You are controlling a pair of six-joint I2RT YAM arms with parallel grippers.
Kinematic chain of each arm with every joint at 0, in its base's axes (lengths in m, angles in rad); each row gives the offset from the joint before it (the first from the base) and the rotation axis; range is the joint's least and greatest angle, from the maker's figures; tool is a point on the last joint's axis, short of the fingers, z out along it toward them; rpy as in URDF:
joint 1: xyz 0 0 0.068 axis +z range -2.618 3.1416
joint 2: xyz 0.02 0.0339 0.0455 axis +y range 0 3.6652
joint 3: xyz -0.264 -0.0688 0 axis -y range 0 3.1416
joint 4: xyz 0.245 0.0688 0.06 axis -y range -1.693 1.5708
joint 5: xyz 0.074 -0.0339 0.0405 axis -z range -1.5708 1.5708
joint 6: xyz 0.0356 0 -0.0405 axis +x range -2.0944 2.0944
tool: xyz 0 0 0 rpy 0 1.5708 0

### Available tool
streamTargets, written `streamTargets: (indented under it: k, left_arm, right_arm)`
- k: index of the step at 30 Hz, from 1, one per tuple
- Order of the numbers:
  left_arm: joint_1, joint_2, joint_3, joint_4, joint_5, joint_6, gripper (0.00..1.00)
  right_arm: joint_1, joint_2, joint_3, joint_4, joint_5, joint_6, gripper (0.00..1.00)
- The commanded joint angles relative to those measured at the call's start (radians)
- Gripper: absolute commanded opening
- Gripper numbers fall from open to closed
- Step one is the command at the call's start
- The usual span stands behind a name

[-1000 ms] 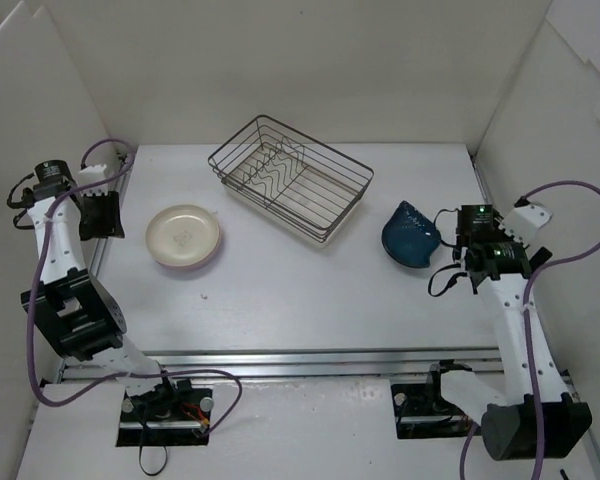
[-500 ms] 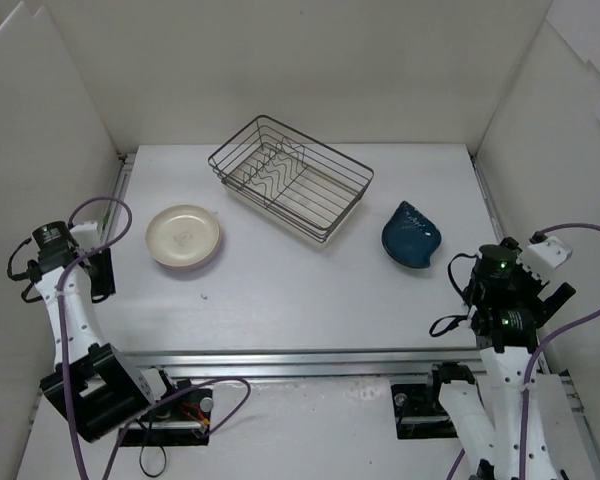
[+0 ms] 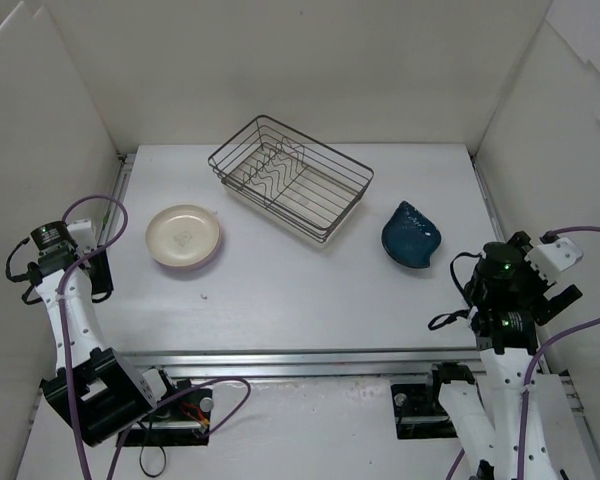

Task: Unload the plates from the dish rack

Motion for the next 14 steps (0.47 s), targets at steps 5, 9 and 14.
streamTargets:
  k: [5, 9, 14]
  left_arm:
    - [0.003, -0.015, 0.049, 0.028, 0.014, -0.031, 0.42]
    - [0.003, -0.006, 0.055, 0.031, 0.017, -0.033, 0.42]
    - [0.003, 0.005, 0.066, 0.035, 0.019, -0.036, 0.42]
  right_arm:
    - [-0.006, -0.01, 0.002, 0.084, 0.061, 0.02, 0.98]
    - [-0.004, -0.01, 0.005, 0.078, 0.066, 0.023, 0.98]
    - [-0.004, -0.018, 0.01, 0.071, 0.086, 0.043, 0.98]
